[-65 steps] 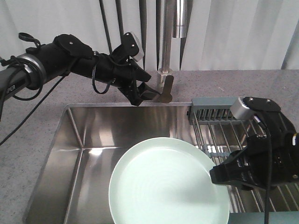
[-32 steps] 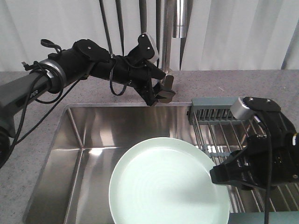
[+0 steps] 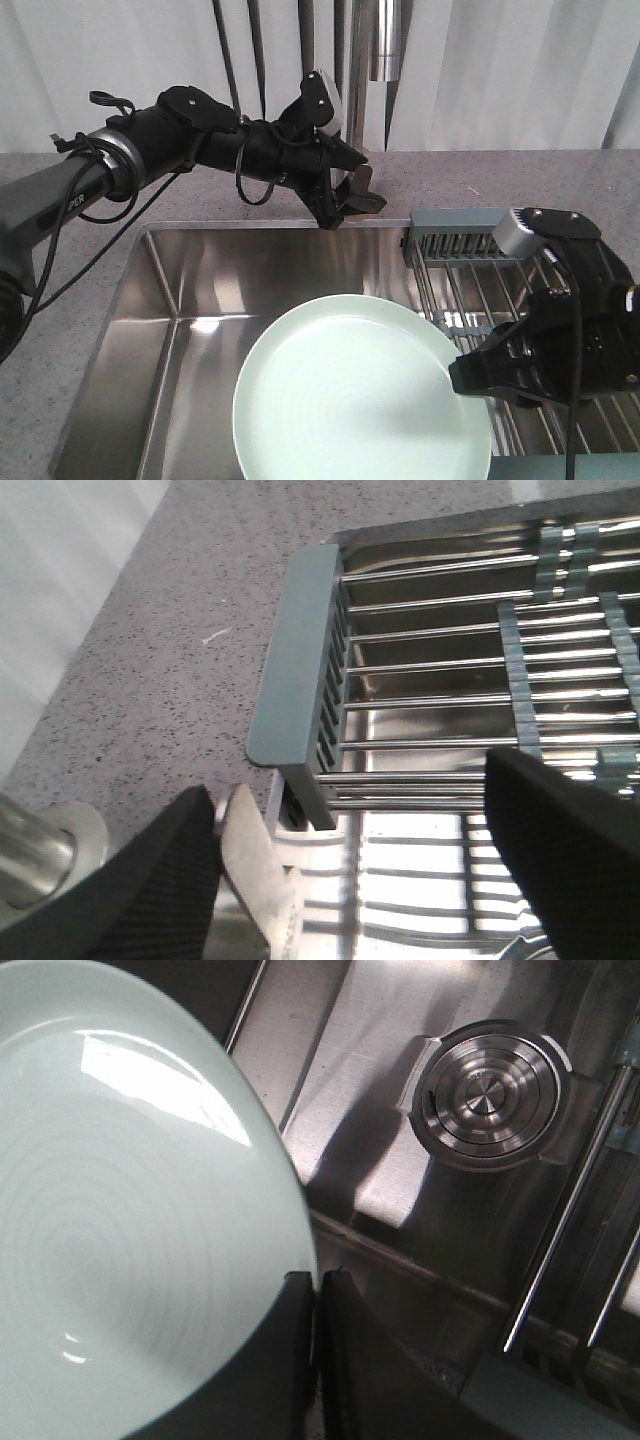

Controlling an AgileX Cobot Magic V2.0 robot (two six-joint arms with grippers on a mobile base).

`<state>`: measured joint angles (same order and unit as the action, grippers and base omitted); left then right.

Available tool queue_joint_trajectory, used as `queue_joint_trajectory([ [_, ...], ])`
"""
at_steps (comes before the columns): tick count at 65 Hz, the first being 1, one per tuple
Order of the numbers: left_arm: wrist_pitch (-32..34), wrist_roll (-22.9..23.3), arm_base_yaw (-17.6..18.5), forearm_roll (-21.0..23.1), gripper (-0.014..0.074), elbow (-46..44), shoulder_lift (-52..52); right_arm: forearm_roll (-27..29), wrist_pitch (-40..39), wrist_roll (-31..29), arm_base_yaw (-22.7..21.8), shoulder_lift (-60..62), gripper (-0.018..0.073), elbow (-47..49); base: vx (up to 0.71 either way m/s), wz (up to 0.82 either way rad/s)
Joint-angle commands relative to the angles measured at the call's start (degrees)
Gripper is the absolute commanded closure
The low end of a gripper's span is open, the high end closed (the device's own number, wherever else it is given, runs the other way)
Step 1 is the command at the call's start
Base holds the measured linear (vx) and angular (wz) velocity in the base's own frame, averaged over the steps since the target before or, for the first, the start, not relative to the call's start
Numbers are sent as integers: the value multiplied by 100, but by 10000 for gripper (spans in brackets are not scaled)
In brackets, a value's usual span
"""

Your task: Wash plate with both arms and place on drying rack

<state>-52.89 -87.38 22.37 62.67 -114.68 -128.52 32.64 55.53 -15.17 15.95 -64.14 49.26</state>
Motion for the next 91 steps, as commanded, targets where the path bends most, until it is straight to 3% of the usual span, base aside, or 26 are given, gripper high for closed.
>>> queue_joint_trajectory([
  [1,-496,-14,41,375,74,-187,377,213,-166,-55,-6,126,566,163,0,0],
  [12,-849,-14,41,358,74,-187,389,213,-166,-55,-6,126,566,163,0,0],
  [30,-870,55,-3,357,74,-187,600,213,-166,-55,-6,126,566,163,0,0],
  [36,-864,376,-42,261,74,-187,785,213,-171,-55,-6,126,566,163,0,0],
  [43,-871,1192,-134,-165,74,-187,1030,213,-171,-55,-6,126,566,163,0,0],
  [59,-844,3616,-375,-1790,74,-187,1681,213,-171,-55,-6,126,566,163,0,0],
  [72,-882,6452,-625,-3467,74,-177,2207,213,-171,-55,-6,126,566,163,0,0],
  [79,-927,7109,-674,-4206,74,-102,2509,213,-171,-55,-6,126,566,163,0,0],
  [91,-633,7415,-674,-4881,88,775,3393,213,-171,-55,-6,126,566,163,0,0],
])
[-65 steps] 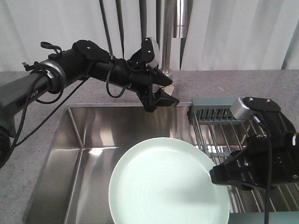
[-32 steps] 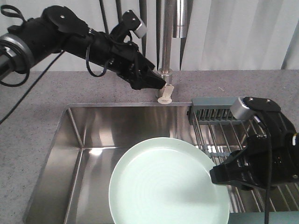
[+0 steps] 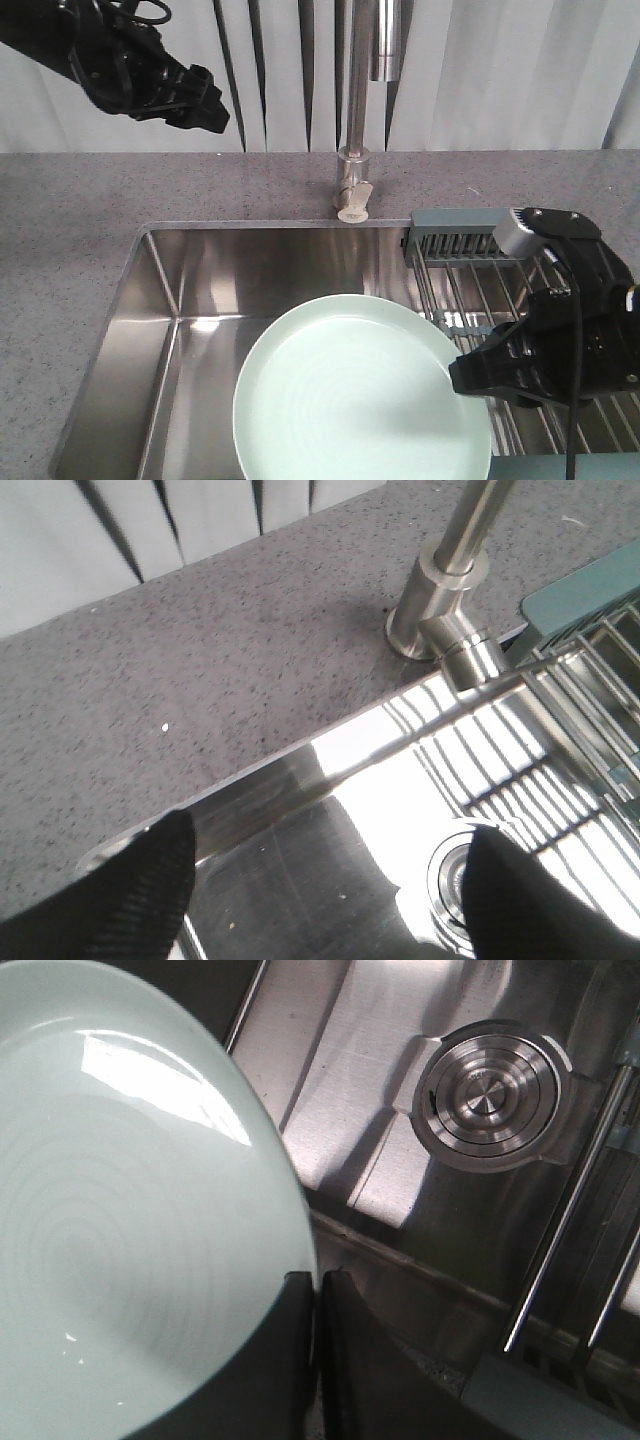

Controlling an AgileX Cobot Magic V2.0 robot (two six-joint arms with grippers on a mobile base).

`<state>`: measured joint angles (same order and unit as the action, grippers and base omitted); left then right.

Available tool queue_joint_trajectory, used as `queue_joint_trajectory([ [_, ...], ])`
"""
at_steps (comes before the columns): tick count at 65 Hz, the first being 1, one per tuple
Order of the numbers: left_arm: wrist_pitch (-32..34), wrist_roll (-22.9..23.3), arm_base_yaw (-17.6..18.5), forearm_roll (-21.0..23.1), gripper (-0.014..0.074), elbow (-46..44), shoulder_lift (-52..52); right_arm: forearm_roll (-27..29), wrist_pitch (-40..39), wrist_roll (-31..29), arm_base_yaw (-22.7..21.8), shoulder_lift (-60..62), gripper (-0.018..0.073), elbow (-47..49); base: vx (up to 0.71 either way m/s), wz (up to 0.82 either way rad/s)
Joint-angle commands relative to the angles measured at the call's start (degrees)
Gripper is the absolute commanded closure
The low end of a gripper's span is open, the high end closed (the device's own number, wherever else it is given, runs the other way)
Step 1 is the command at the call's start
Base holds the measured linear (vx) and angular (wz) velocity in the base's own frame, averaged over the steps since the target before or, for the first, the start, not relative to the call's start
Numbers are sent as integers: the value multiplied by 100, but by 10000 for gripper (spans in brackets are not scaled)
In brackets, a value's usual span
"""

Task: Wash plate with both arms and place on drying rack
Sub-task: 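Withdraw the left gripper away from the faucet to the sink edge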

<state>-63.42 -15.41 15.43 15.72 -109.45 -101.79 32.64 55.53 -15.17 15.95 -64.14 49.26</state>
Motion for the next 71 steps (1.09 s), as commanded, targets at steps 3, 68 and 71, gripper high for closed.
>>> queue_joint_trajectory([
  [3,492,335,19,-427,97,543,959,213,-171,-55,-6,126,566,163,0,0],
  [68,1718,1999,19,-1528,111,5883,5746,213,-171,-55,-6,126,566,163,0,0],
  [71,1713,1999,19,-1528,111,5981,5860,213,-171,-55,-6,126,566,163,0,0],
])
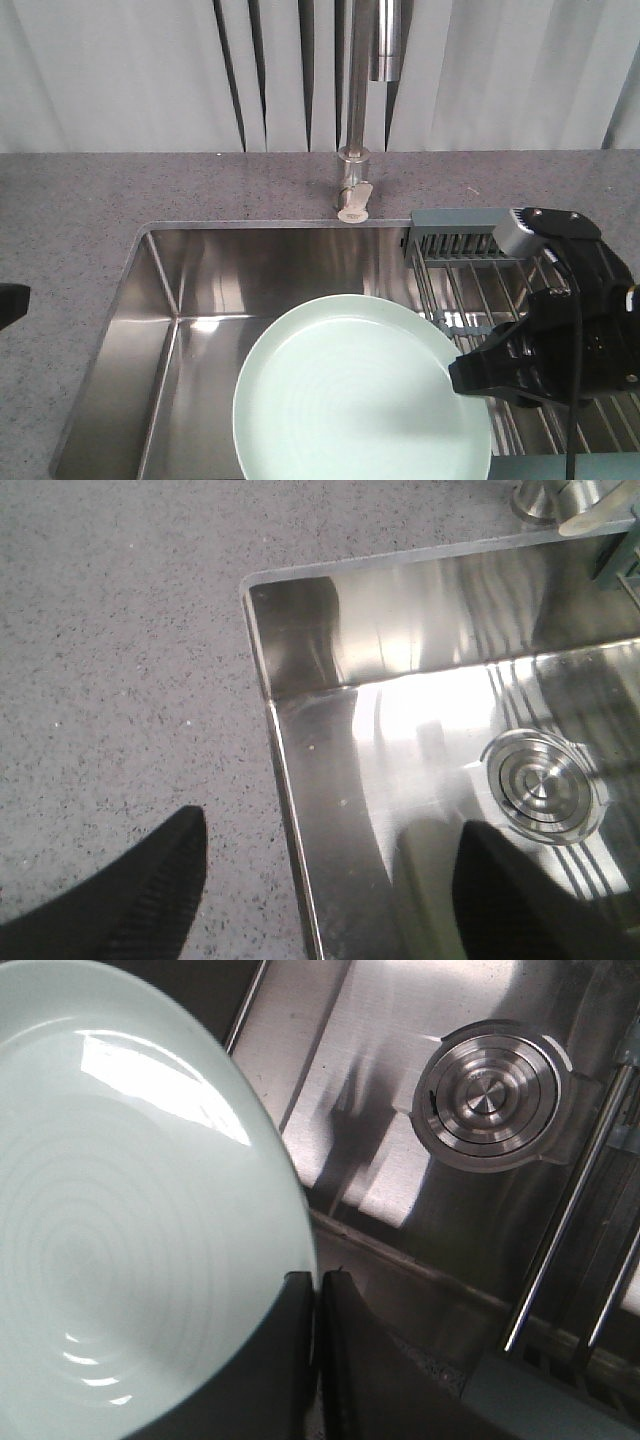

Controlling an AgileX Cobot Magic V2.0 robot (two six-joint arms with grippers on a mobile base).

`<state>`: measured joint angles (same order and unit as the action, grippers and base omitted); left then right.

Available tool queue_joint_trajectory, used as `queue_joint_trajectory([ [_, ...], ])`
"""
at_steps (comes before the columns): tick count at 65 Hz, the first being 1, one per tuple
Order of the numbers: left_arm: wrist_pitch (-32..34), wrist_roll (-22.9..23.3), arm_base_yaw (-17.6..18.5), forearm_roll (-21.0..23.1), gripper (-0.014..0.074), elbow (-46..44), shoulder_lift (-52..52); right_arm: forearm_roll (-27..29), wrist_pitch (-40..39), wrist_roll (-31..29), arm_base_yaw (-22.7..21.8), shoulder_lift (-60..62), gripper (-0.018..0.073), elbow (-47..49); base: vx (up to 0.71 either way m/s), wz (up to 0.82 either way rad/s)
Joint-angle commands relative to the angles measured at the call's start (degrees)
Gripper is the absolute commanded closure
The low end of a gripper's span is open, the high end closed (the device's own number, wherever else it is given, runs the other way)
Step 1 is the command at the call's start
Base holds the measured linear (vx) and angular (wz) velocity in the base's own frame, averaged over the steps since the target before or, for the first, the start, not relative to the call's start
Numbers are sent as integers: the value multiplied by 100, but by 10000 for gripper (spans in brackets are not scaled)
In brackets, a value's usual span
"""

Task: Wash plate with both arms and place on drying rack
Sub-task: 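Withdraw the left gripper away from the faucet to the sink edge, then swing the plate under the faucet with the right gripper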

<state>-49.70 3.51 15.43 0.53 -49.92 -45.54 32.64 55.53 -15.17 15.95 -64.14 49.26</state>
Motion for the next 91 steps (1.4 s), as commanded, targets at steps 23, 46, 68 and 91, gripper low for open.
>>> queue_joint_trajectory([
  [23,348,95,19,-1,111,342,590,213,-171,-55,-6,126,566,163,0,0],
  [46,343,95,19,-1,111,342,590,213,-171,-55,-6,126,566,163,0,0],
  [68,343,95,19,-1,111,342,590,-240,-215,-284,-6,119,566,163,0,0],
  [91,337,95,19,-1,111,342,590,-914,-574,-85,-17,-352,564,470,0,0],
])
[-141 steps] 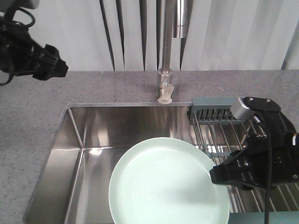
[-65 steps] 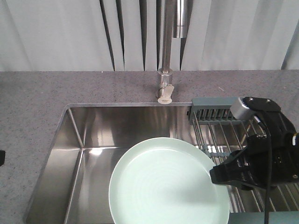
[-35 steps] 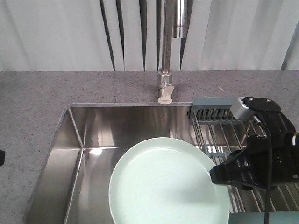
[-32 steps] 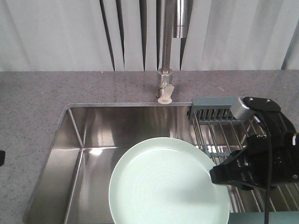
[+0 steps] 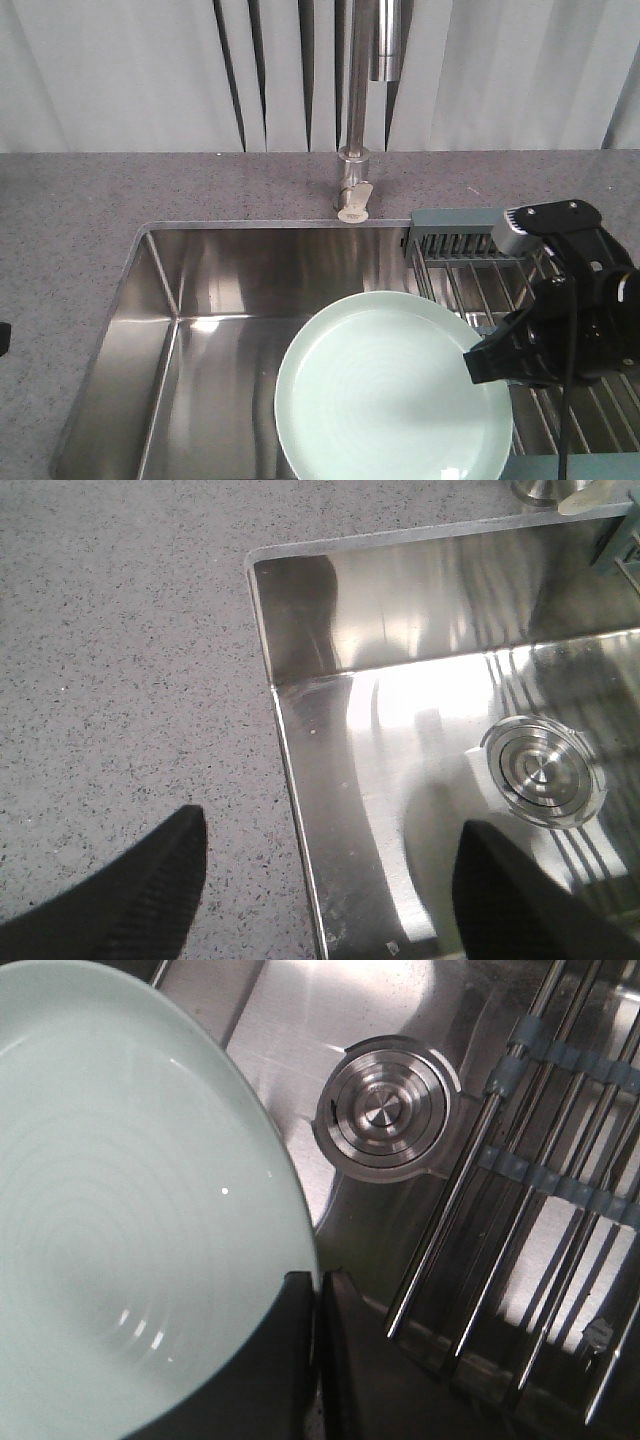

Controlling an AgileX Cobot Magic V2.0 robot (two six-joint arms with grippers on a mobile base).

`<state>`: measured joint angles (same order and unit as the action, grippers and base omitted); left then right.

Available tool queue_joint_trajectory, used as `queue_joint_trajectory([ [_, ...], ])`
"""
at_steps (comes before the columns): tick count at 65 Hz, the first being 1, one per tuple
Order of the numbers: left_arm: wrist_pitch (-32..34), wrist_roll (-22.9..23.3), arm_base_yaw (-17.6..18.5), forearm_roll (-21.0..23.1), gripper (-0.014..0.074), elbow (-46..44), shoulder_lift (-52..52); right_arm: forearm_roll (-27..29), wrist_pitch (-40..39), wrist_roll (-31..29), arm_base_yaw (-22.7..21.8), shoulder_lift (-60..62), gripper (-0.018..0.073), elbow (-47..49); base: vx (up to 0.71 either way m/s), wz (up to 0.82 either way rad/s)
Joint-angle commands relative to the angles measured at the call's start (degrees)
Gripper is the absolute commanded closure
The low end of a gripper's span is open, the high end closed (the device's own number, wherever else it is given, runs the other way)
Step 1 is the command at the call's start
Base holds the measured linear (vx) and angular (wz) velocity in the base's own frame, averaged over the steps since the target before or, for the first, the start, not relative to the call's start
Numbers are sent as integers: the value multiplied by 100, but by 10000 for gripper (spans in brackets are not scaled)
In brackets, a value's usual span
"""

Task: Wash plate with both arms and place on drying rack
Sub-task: 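Swing the plate under the faucet with the right gripper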

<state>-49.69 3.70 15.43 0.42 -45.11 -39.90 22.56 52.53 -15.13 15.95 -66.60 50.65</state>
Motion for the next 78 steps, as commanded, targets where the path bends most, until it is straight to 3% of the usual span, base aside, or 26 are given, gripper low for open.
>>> queue_joint_trajectory([
  [1,331,77,19,10,111,-140,26,94,-273,-124,-17,-150,564,368,0,0],
  [23,331,77,19,10,111,-140,26,417,-164,-833,139,-1254,563,1411,0,0],
  [41,330,77,19,10,111,-140,26,402,-194,-807,82,-2055,561,2520,0,0],
  [65,330,77,19,10,111,-140,26,483,-17,-717,-971,-2162,561,2869,0,0],
  [78,330,77,19,10,111,-140,26,466,-183,-748,-1370,-1598,561,2167,0,0],
])
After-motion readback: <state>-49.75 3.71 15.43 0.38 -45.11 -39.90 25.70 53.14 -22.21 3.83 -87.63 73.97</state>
